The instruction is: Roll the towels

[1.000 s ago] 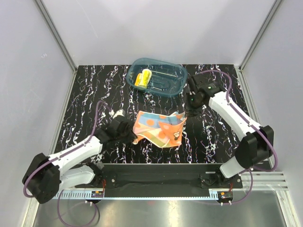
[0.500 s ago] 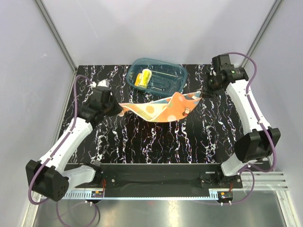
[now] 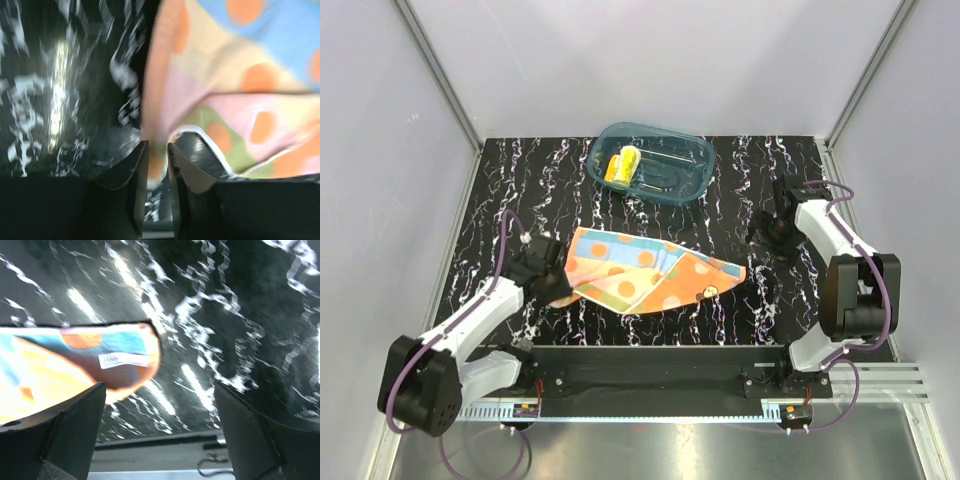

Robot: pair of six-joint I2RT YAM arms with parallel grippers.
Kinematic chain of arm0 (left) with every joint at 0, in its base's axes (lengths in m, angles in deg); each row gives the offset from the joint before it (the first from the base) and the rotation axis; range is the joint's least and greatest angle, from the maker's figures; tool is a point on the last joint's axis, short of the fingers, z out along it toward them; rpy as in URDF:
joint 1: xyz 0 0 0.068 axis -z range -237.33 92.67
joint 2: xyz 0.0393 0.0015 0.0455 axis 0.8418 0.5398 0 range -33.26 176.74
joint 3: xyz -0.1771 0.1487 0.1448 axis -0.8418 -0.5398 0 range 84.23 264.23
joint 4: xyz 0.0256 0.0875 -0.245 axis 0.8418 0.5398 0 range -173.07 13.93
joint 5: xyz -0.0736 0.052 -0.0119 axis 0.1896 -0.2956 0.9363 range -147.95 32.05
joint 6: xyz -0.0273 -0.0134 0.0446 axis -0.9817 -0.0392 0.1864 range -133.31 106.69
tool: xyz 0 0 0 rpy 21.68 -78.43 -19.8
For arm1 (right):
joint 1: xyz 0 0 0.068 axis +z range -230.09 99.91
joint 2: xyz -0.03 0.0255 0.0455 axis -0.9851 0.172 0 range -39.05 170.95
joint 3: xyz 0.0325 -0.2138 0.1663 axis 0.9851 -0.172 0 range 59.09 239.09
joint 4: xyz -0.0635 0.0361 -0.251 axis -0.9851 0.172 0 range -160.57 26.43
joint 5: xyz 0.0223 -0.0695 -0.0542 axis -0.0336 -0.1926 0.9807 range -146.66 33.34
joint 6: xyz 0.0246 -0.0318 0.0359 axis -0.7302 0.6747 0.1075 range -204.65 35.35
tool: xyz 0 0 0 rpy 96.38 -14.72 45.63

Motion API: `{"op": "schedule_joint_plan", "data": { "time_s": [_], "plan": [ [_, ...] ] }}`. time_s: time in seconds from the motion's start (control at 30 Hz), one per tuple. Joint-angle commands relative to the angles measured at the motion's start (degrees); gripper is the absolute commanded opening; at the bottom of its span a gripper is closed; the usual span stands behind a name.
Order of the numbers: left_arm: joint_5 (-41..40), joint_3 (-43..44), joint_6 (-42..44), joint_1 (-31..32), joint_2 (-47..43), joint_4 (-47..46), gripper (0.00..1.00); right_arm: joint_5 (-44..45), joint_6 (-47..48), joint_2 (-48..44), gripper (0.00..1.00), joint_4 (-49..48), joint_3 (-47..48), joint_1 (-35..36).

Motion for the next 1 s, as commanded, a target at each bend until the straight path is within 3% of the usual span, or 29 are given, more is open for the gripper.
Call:
{"op": "schedule_joint_plan", "data": {
  "time_s": [0.0,0.17,0.37,0.53,0.83,0.97],
  "plan": [
    [3.6,-2.4,-3.3,-0.2,1.4,-2.3,0.28,-2.9,-2.9,-1.4,0.96,-6.8,1.5,0.4],
    [4.0,-3.9,-3.5,-0.2,4.4,-5.0,0.26,-9.8,-0.9,-2.1,0.9,-7.9,4.2,6.5],
    [4.7,-4.8,-3.5,-0.2,5.8,-7.5,0.18,-6.8,-0.7,7.8,0.83,-4.6,12.2,19.3],
    [4.9,-5.7,-3.2,-0.3,6.2,-8.7,0.15,-5.1,-0.1,16.1,0.77,-4.1,17.2,22.5],
    [4.9,-8.1,-3.2,-0.3,6.0,-10.9,0.1,1.7,0.8,28.5,0.75,1.0,27.5,27.0],
    [6.3,-8.6,-3.1,-0.3,6.5,-11.8,0.08,4.7,0.3,31.2,0.65,2.5,29.5,27.9]
  ]
}}
